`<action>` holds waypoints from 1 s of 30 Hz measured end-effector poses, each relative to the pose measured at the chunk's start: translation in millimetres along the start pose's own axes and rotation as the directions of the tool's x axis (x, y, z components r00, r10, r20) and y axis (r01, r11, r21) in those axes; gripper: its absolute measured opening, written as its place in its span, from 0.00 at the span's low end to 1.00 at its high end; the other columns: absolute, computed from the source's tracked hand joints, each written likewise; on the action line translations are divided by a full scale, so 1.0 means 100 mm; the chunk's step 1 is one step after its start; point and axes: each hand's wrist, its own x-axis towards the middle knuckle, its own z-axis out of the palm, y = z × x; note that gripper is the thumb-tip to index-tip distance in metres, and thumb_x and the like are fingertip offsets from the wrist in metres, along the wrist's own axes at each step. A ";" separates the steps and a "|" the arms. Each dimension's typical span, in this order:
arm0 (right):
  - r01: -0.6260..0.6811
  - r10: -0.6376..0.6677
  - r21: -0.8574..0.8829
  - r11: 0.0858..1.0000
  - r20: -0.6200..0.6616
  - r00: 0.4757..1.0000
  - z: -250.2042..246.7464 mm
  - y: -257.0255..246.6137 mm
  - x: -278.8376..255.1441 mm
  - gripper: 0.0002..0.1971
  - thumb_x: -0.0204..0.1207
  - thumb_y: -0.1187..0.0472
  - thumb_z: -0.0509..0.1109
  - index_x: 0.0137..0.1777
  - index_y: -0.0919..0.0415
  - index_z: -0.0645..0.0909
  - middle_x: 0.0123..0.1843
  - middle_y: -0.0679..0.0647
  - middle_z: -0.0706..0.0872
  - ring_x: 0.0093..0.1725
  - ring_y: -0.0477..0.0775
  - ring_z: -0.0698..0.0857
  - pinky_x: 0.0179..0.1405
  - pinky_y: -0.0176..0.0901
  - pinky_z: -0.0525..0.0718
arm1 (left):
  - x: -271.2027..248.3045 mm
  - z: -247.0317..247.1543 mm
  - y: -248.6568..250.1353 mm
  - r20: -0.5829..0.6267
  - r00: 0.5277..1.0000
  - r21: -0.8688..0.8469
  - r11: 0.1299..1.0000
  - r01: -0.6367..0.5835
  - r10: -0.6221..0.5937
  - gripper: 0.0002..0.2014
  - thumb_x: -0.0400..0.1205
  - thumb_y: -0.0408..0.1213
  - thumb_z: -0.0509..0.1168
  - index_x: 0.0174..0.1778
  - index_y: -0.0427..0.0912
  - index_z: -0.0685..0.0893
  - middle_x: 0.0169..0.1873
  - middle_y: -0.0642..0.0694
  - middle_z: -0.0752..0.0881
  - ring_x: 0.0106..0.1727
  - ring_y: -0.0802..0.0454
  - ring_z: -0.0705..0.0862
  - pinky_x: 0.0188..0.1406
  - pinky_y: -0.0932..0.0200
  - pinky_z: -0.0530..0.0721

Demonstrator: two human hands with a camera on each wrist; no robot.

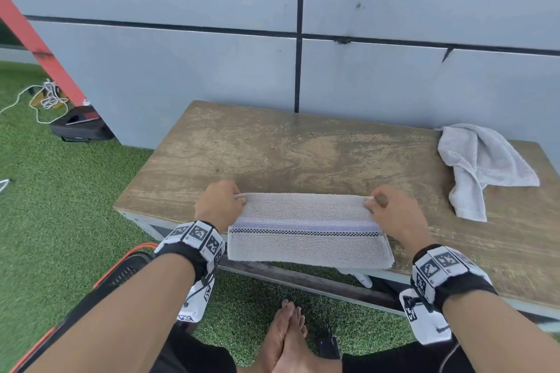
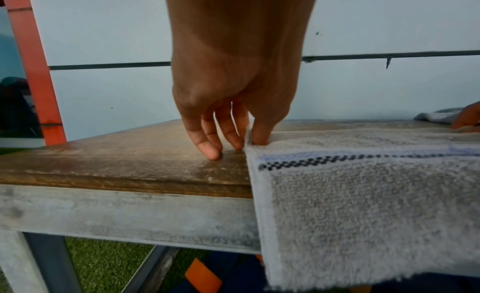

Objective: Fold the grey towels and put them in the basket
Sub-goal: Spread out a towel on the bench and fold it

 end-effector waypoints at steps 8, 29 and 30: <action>-0.023 0.016 0.110 0.994 0.063 0.998 -0.19 -0.08 -0.07 0.06 0.84 0.55 0.68 0.56 0.55 0.78 0.49 0.53 0.84 0.44 0.51 0.81 0.43 0.46 0.77 | 0.03 -0.20 0.09 0.082 0.996 0.007 0.999 -0.034 0.033 0.16 0.82 0.40 0.67 0.28 0.40 0.79 0.22 0.48 0.78 0.22 0.49 0.75 0.22 0.61 0.73; 0.006 -0.001 0.257 0.966 -0.016 1.000 -0.16 0.27 -0.63 0.05 0.85 0.62 0.67 0.58 0.55 0.78 0.48 0.48 0.85 0.42 0.49 0.85 0.31 0.38 0.76 | -0.34 0.02 -0.30 0.123 0.979 -0.287 0.950 -0.123 0.164 0.09 0.81 0.39 0.73 0.54 0.46 0.81 0.52 0.51 0.85 0.55 0.50 0.85 0.40 0.61 0.83; 0.000 0.011 0.243 0.970 -0.044 0.999 -0.13 0.27 -0.62 0.05 0.85 0.58 0.67 0.58 0.56 0.79 0.47 0.48 0.86 0.41 0.49 0.85 0.33 0.40 0.76 | -0.34 0.02 -0.27 0.095 0.987 -0.289 0.952 -0.098 0.130 0.09 0.83 0.42 0.71 0.54 0.45 0.80 0.50 0.52 0.84 0.54 0.50 0.85 0.39 0.60 0.83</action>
